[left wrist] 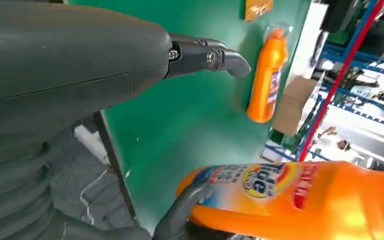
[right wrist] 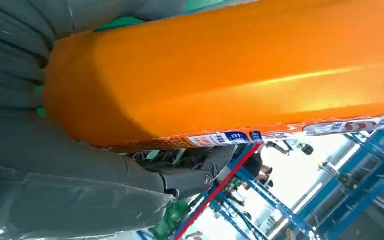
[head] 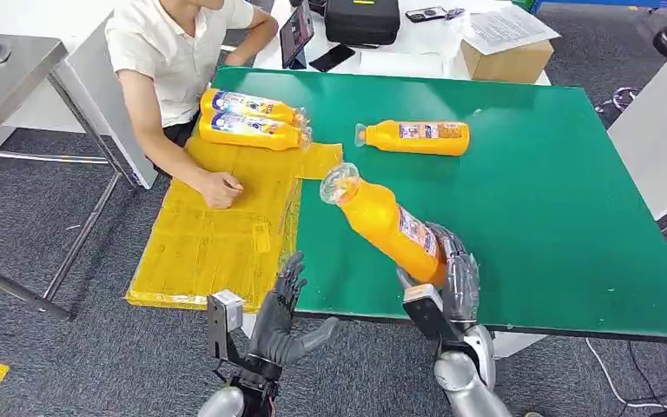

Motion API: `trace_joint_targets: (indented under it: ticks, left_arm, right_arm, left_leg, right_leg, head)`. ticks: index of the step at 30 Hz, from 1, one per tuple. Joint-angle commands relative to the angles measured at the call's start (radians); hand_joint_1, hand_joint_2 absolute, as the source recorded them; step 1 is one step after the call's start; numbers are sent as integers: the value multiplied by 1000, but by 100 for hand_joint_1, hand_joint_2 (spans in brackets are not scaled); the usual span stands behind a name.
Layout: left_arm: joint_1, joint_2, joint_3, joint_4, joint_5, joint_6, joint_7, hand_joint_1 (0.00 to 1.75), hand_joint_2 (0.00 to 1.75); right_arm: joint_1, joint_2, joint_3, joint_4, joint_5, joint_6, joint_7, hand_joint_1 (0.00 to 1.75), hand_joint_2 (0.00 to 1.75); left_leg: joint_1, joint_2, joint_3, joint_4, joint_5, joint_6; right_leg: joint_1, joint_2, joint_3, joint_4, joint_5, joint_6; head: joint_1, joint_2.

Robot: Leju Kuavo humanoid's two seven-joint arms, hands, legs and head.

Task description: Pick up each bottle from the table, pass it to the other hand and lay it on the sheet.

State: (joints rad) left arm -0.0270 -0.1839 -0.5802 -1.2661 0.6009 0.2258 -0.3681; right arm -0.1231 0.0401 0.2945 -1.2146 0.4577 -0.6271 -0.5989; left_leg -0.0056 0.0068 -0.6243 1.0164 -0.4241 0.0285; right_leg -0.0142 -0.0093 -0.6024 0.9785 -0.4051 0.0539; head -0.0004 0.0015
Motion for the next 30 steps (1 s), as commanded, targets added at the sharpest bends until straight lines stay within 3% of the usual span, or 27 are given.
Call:
trace_joint_targets:
  ticks: [1,7,18,30]
  left_arm:
    - [5,23,-4,-4,35,-15,10,0,175]
    - [5,21,6,-13,59,-18,6,0,175]
    - [-46,3,10,-50,102,-71,0,0,175]
    - [-109,-25,59,39,204,-92,40,0,175]
  right_arm:
    - [-24,41,66,29,-38,11,-16,175,175]
    - [-21,53,79,38,-60,22,-24,175,175]
    - [-99,104,292,296,-38,132,-60,175,175]
    - [-121,134,427,370,34,105,-69,175,175]
  left_leg:
    - [1,2,4,-1,-2,-2]
    - [1,2,5,-1,-2,-2]
    - [1,2,3,-1,-1,-2]
    - [1,0,3,-1,-1,-2]
  right_leg:
    - [1,3,3,0,-1,-2]
    - [1,3,4,-1,-1,-2]
    - [1,2,2,-1,0,-2]
    - [1,1,3,-1,-1,-2]
  head:
    - [0,0]
    - [0,0]
    - [0,0]
    - [0,0]
